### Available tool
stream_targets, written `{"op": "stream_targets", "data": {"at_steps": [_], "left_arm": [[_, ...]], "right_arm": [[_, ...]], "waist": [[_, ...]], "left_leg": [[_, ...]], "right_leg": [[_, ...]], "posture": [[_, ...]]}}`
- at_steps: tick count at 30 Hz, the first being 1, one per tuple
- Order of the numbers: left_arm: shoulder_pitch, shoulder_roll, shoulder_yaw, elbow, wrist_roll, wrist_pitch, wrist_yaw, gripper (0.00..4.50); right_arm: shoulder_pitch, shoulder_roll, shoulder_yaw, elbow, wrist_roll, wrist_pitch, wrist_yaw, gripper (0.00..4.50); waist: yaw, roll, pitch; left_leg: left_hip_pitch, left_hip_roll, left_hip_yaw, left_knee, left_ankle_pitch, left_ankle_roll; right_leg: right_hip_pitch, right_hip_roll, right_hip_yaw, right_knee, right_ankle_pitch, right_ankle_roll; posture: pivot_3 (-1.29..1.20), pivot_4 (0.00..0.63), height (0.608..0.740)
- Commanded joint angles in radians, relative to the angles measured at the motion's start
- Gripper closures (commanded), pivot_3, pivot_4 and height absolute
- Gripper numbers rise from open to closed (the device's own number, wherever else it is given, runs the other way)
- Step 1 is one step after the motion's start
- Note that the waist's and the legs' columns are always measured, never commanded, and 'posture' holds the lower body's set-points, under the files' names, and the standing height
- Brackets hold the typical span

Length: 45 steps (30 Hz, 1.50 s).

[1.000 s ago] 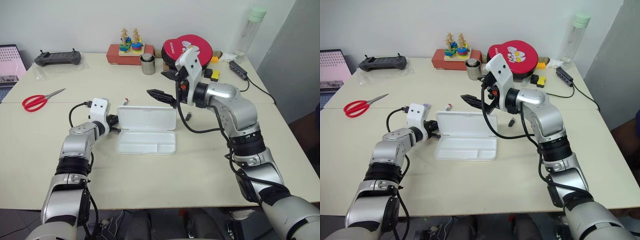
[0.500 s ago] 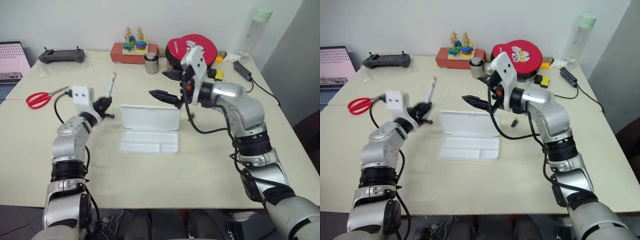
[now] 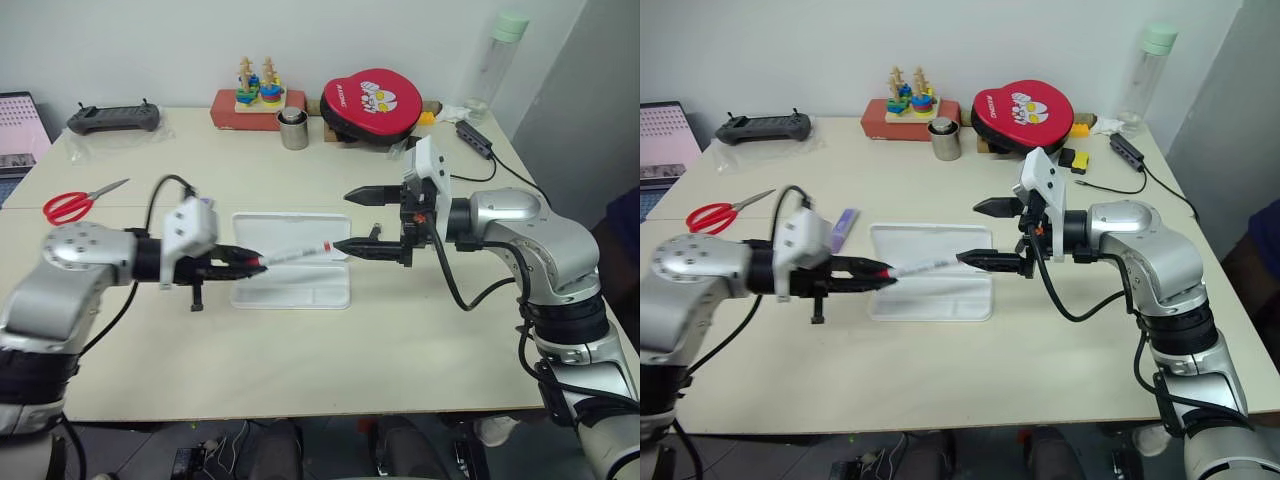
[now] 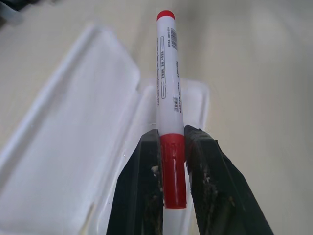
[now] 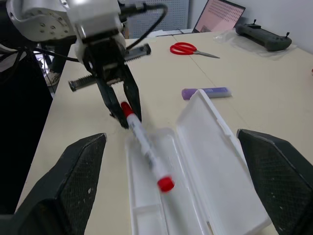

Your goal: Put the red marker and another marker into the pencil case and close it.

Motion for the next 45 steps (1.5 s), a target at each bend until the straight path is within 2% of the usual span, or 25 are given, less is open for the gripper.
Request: {"op": "stream_targets", "data": {"at_steps": [1, 6, 14, 15, 20, 26, 30, 33, 35, 39, 42, 45], "left_arm": [[-0.103, -0.053, -0.078, 0.141, 0.126, -0.200, -0.041, 4.10], [-0.199, -0.127, -0.127, 0.292, 0.200, -0.318, -0.060, 4.10], [-0.243, -0.149, -0.145, 0.424, 0.275, -0.372, -0.063, 4.10], [-0.244, -0.151, -0.142, 0.422, 0.273, -0.364, -0.066, 3.75], [-0.241, -0.164, -0.127, 0.399, 0.261, -0.327, -0.055, 2.78], [-0.222, -0.165, -0.081, 0.344, 0.215, -0.260, -0.036, 1.41], [-0.229, -0.198, 0.046, 0.226, 0.021, -0.020, -0.001, 0.68], [-0.264, -0.261, 0.200, 0.175, -0.118, 0.159, 0.164, 0.06], [-0.279, -0.301, 0.294, 0.166, -0.155, 0.218, 0.309, 0.02], [-0.289, -0.350, 0.423, 0.197, -0.128, 0.268, 0.600, 0.02], [-0.267, -0.334, 0.444, 0.302, -0.003, 0.250, 0.815, 0.02], [-0.241, -0.328, 0.431, 0.410, 0.047, 0.228, 0.878, 0.02]], "right_arm": [[0.019, -0.021, 0.014, -0.060, 0.009, -0.012, 0.012, 0.00], [0.047, -0.028, 0.016, -0.095, 0.014, 0.002, -0.019, 0.00], [0.086, -0.037, -0.001, -0.141, 0.033, 0.031, -0.067, 0.00], [0.088, -0.038, -0.002, -0.142, 0.034, 0.032, -0.070, 0.00], [0.091, -0.037, 0.000, -0.143, 0.039, 0.030, -0.074, 0.00], [0.068, -0.025, 0.004, -0.112, 0.037, 0.011, -0.067, 0.00], [0.040, -0.009, -0.008, -0.091, 0.050, 0.007, -0.065, 0.00], [0.003, 0.019, -0.031, -0.064, 0.067, 0.010, -0.082, 0.00], [-0.037, 0.045, -0.045, -0.030, 0.072, 0.014, -0.108, 0.00], [-0.109, 0.104, -0.062, 0.050, 0.039, -0.021, -0.169, 0.00], [-0.169, 0.147, -0.064, 0.132, 0.007, -0.055, -0.214, 0.00], [-0.206, 0.179, -0.058, 0.187, -0.017, -0.084, -0.235, 0.00]], "waist": [[0.007, 0.000, 0.000], [0.013, 0.000, 0.000], [0.010, 0.000, 0.000], [0.011, 0.000, 0.000], [0.012, 0.000, 0.000], [0.012, 0.000, 0.000], [0.011, 0.000, 0.000], [0.011, 0.000, 0.000], [0.011, 0.000, 0.000], [0.006, 0.000, 0.000], [0.004, 0.000, 0.000], [0.005, 0.000, 0.000]], "left_leg": [[0.000, 0.000, 0.000, 0.000, 0.000, 0.000], [-0.002, 0.000, 0.000, 0.000, 0.000, 0.000], [-0.002, 0.000, 0.000, -0.001, 0.000, 0.000], [-0.002, 0.000, 0.000, -0.001, 0.000, 0.000], [-0.002, 0.000, -0.001, 0.000, 0.000, 0.000], [-0.002, 0.000, -0.001, 0.000, 0.000, 0.000], [-0.002, 0.000, -0.001, 0.000, 0.000, 0.000], [-0.002, 0.000, -0.002, 0.001, 0.000, 0.000], [-0.002, 0.000, -0.003, 0.001, 0.000, 0.000], [-0.001, 0.000, -0.003, 0.003, 0.000, 0.000], [0.000, 0.000, -0.003, 0.003, 0.000, 0.000], [0.000, 0.000, -0.003, 0.003, 0.000, 0.000]], "right_leg": [[0.000, 0.000, 0.000, 0.000, 0.000, 0.000], [-0.001, 0.000, -0.001, 0.000, 0.001, -0.004], [-0.001, 0.000, -0.001, 0.000, 0.002, -0.005], [-0.001, 0.000, -0.001, 0.000, 0.002, -0.005], [-0.001, 0.000, -0.002, 0.000, 0.001, -0.005], [-0.001, 0.000, -0.002, 0.001, 0.001, -0.005], [-0.001, 0.000, -0.002, 0.001, 0.001, -0.005], [0.000, 0.000, -0.002, 0.001, 0.001, -0.004], [0.000, 0.000, -0.003, 0.001, -0.001, -0.001], [0.001, 0.000, -0.002, 0.002, 0.000, 0.000], [0.001, 0.000, -0.003, 0.003, 0.002, -0.002], [0.001, 0.000, -0.003, 0.003, 0.003, -0.004]], "posture": [[0.00, 0.150, 0.740], [0.00, 0.150, 0.740], [0.00, 0.150, 0.740], [0.00, 0.150, 0.740], [0.00, 0.150, 0.740], [0.00, 0.150, 0.740], [0.00, 0.150, 0.740], [0.00, 0.150, 0.740], [0.00, 0.150, 0.740], [0.00, 0.150, 0.740], [0.00, 0.150, 0.740], [0.00, 0.150, 0.740]]}}
